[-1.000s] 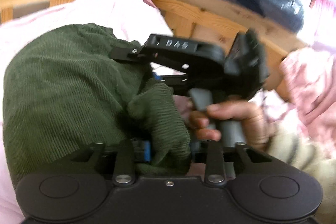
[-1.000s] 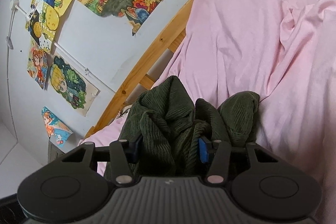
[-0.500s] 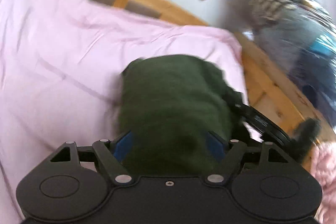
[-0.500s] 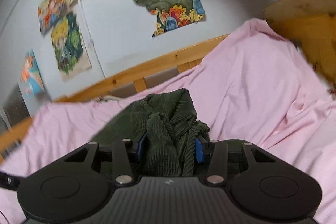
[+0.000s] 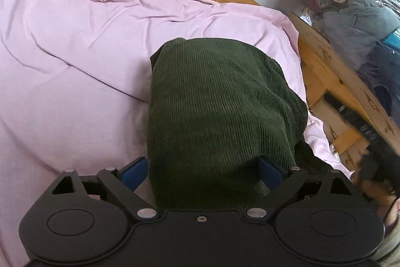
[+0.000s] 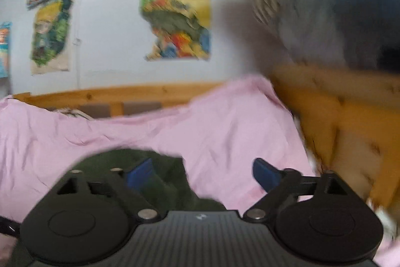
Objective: Fold large clothes
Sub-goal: 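Lift the bundle with both tools and fold it over onto itself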
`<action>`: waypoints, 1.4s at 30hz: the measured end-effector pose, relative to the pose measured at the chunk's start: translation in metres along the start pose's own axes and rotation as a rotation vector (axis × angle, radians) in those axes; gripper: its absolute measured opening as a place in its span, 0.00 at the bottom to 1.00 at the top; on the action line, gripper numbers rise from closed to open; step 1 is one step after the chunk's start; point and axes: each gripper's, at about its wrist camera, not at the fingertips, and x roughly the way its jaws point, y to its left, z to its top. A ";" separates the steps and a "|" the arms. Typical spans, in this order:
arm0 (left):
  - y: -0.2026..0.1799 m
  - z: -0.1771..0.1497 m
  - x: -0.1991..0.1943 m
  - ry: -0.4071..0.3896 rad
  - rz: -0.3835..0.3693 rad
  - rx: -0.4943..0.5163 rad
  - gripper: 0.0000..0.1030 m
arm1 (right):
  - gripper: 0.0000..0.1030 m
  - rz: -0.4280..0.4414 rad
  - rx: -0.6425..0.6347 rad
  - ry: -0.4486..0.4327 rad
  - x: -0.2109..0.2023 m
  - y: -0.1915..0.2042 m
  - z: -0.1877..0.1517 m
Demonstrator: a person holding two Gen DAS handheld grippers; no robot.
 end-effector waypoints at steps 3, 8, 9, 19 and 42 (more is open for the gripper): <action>0.002 0.002 0.003 0.009 -0.012 -0.004 0.93 | 0.92 0.150 -0.023 0.034 0.021 0.025 0.015; 0.009 -0.001 0.004 0.011 -0.039 -0.016 0.93 | 0.92 0.294 -0.264 0.107 0.077 0.089 0.016; 0.011 -0.002 0.005 0.011 -0.044 -0.016 0.94 | 0.91 0.303 -0.303 0.143 0.088 0.101 0.009; 0.045 -0.002 0.040 0.088 -0.088 -0.106 0.98 | 0.98 0.293 -0.263 0.235 0.141 0.105 -0.071; 0.059 -0.033 -0.019 0.081 -0.031 -0.150 0.95 | 0.98 0.076 -0.209 -0.011 0.023 0.109 -0.111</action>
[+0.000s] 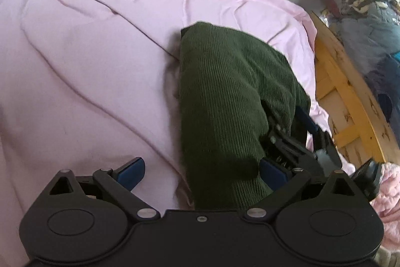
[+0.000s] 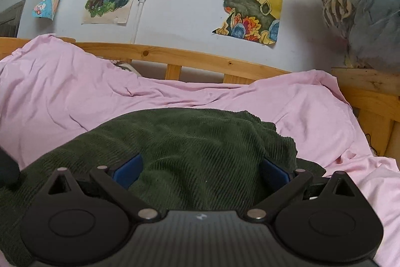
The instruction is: Fold large clothes
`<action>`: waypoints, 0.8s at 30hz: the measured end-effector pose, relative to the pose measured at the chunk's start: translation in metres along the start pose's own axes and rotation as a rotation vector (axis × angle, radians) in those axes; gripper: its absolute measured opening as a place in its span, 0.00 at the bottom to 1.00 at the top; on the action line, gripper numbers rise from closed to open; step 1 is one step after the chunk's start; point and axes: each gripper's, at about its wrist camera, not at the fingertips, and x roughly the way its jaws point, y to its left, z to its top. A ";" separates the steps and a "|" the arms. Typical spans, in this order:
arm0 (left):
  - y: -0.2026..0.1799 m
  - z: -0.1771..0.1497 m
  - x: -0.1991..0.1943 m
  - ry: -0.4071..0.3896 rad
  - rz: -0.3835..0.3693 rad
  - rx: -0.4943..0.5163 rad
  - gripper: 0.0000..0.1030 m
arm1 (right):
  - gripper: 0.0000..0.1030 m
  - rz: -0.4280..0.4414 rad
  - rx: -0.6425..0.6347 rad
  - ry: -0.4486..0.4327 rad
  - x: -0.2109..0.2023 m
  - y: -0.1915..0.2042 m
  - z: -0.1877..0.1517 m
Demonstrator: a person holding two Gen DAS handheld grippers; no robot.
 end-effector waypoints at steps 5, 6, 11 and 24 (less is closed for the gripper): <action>-0.004 0.002 -0.010 -0.070 -0.022 -0.047 0.95 | 0.99 0.018 0.043 -0.006 -0.009 -0.009 0.010; -0.007 0.003 -0.012 -0.085 -0.024 -0.052 0.96 | 0.99 0.018 0.059 0.006 -0.011 -0.014 0.016; -0.023 0.009 -0.020 -0.149 0.010 -0.002 0.98 | 1.00 -0.188 0.092 -0.101 -0.032 -0.041 0.045; -0.036 0.002 0.019 -0.097 0.097 0.116 0.99 | 0.99 -0.247 0.122 0.172 0.027 -0.069 0.002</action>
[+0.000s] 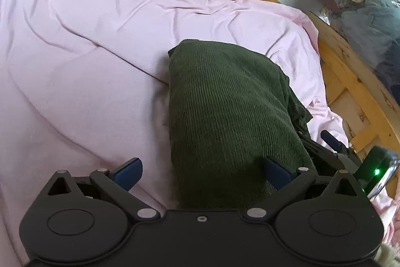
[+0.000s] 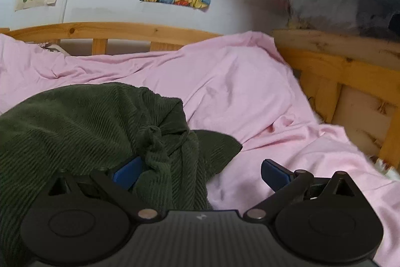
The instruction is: Fold large clothes
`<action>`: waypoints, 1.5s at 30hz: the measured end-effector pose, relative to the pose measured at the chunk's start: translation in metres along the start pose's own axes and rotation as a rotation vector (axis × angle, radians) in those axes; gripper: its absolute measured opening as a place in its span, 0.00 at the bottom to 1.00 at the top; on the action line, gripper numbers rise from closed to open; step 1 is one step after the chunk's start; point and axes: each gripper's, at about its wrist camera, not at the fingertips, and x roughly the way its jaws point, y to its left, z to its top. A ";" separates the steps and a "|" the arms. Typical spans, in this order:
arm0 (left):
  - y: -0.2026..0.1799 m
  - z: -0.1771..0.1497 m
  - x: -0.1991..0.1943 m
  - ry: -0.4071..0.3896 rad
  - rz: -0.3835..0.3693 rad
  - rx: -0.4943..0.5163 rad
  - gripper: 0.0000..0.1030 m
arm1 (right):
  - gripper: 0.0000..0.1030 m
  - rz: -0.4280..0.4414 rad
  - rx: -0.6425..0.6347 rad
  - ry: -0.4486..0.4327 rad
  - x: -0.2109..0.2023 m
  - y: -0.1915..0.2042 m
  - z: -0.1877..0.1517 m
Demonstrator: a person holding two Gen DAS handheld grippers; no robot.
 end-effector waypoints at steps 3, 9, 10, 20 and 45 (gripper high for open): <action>0.003 0.002 -0.003 0.015 -0.003 -0.045 0.99 | 0.99 0.070 0.097 0.031 0.001 -0.016 0.004; -0.009 0.014 -0.013 -0.012 -0.031 0.002 0.99 | 1.00 0.200 0.388 0.010 -0.019 -0.061 0.022; -0.011 0.016 -0.014 -0.025 -0.047 0.011 0.99 | 1.00 0.238 0.412 0.013 -0.018 -0.066 0.024; -0.015 0.017 0.016 0.046 -0.057 0.027 0.99 | 0.99 0.462 0.530 0.288 0.033 -0.074 0.007; -0.002 0.021 0.033 0.135 -0.134 -0.027 1.00 | 1.00 0.468 0.577 0.295 0.043 -0.080 -0.008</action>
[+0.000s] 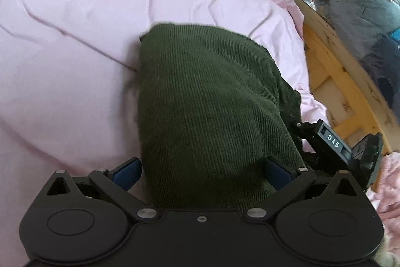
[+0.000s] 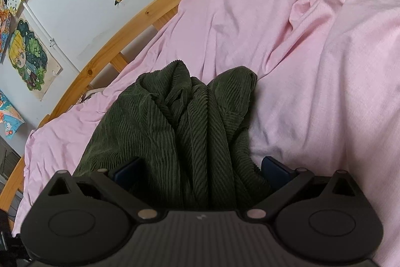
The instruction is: Fold large clothes
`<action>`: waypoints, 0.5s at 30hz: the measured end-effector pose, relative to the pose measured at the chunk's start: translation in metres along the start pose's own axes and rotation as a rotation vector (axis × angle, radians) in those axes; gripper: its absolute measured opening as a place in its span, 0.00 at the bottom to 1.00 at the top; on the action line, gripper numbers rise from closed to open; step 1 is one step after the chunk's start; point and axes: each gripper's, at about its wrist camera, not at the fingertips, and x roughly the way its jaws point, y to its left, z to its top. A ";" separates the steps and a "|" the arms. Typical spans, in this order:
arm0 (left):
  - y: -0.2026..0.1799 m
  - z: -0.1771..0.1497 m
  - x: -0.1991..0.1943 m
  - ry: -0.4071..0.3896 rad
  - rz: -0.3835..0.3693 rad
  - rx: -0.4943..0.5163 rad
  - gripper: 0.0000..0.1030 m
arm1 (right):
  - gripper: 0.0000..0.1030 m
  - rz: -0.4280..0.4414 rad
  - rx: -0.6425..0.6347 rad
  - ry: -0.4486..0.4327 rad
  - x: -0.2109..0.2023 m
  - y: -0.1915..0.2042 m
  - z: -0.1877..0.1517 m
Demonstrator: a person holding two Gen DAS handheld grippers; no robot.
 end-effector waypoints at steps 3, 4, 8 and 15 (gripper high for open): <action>0.022 0.007 0.015 0.093 -0.100 -0.148 1.00 | 1.00 0.000 -0.004 -0.001 0.002 0.002 0.000; 0.028 0.007 0.019 0.122 -0.127 -0.199 1.00 | 1.00 0.002 -0.002 -0.001 0.002 0.002 0.000; 0.030 0.006 0.023 0.137 -0.143 -0.198 1.00 | 0.89 0.005 -0.003 -0.002 0.001 0.002 -0.001; 0.015 0.014 0.025 0.159 -0.115 -0.160 0.95 | 0.61 0.061 -0.005 -0.001 -0.004 0.003 0.002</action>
